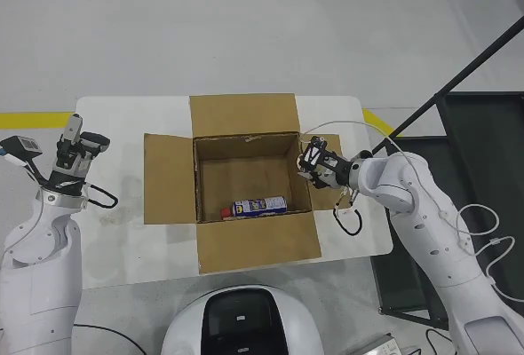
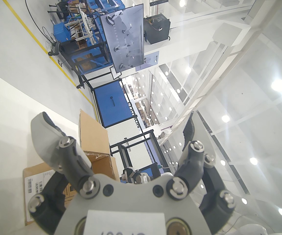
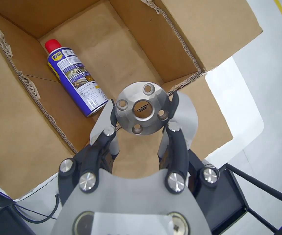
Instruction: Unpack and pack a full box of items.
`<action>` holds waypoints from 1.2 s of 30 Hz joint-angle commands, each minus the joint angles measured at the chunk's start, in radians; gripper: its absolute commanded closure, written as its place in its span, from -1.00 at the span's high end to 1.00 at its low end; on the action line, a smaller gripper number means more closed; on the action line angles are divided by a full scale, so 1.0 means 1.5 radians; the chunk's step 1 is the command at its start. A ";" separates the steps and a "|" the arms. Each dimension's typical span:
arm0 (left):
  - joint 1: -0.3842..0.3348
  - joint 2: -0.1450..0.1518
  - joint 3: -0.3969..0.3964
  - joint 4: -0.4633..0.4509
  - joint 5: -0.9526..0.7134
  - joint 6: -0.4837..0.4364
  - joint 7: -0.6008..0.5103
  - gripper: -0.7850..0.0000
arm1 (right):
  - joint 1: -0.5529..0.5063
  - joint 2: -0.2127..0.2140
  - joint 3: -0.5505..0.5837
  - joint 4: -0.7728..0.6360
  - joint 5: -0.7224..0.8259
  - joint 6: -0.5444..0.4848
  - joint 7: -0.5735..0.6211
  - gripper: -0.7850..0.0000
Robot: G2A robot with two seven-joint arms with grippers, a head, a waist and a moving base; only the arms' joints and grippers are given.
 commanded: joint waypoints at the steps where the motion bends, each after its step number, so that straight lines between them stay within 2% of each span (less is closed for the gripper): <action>1: 0.000 0.000 0.000 0.000 0.000 0.000 0.000 1.00 | 0.012 -0.002 -0.017 -0.008 -0.014 0.001 0.002 -1.00; 6: 0.000 0.000 0.000 0.000 0.000 0.000 0.000 1.00 | 0.100 -0.021 -0.123 0.022 -0.024 -0.009 0.026 -1.00; 12: 0.000 0.000 0.000 0.000 0.000 0.000 0.000 1.00 | 0.222 -0.066 -0.284 0.133 -0.034 0.005 0.064 -1.00; 18: 0.000 0.000 0.000 0.000 0.000 0.000 0.000 1.00 | 0.295 -0.112 -0.393 0.257 -0.053 0.040 0.075 -1.00; 24: 0.000 0.000 0.000 0.000 0.000 0.000 0.000 1.00 | 0.342 -0.154 -0.463 0.368 -0.068 0.058 0.069 -1.00; 35: 0.000 0.000 0.000 0.000 0.000 0.000 0.000 1.00 | 0.388 -0.209 -0.518 0.504 -0.056 0.043 0.042 -1.00; 36: 0.000 0.000 0.000 0.000 0.000 0.000 0.000 1.00 | 0.390 -0.213 -0.521 0.514 -0.056 0.042 0.040 -0.95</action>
